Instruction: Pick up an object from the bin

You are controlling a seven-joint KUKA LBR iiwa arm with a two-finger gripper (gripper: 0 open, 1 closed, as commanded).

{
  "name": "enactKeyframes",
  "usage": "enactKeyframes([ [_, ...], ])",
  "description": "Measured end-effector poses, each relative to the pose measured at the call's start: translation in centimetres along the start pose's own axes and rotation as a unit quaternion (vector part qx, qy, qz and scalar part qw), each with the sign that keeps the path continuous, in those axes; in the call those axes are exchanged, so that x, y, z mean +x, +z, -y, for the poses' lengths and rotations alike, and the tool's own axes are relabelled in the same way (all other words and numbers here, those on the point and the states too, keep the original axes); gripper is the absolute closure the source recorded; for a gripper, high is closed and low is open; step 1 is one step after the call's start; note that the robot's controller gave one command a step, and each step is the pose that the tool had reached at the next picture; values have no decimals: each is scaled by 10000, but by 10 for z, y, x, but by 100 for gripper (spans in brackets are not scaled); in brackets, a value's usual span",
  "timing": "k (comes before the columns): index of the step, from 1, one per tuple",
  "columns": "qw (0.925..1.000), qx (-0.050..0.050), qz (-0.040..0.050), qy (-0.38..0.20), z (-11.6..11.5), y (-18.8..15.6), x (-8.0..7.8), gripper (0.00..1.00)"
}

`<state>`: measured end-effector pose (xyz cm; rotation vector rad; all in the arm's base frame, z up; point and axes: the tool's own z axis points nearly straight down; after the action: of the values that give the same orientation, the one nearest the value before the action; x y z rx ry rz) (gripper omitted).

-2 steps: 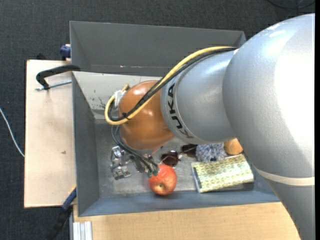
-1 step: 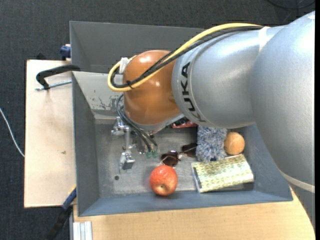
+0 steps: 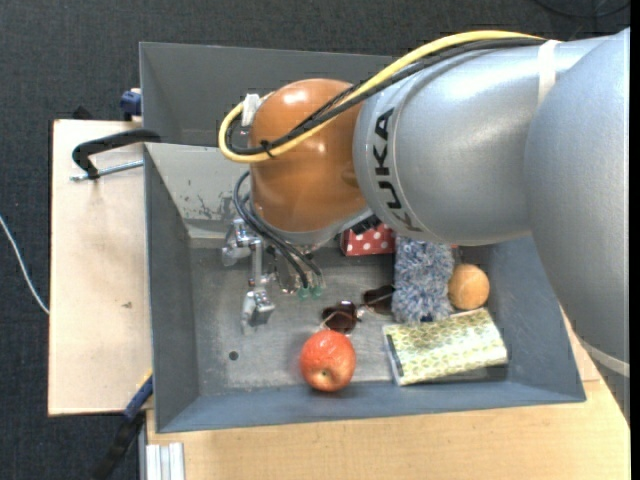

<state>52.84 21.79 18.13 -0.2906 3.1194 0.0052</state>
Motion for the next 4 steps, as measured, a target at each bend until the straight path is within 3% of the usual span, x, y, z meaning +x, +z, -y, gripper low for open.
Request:
enactKeyframes([
  [1, 10000, -6, -24, 30, 43, 22, 6, 0],
  [2, 9997, 7, -31, -223, 88, 17, 4, 0],
  [3, 9998, 9, 6, 215, 117, 45, -10, 0],
  [4, 10000, 10, -43, 30, 134, 76, -4, 0],
])
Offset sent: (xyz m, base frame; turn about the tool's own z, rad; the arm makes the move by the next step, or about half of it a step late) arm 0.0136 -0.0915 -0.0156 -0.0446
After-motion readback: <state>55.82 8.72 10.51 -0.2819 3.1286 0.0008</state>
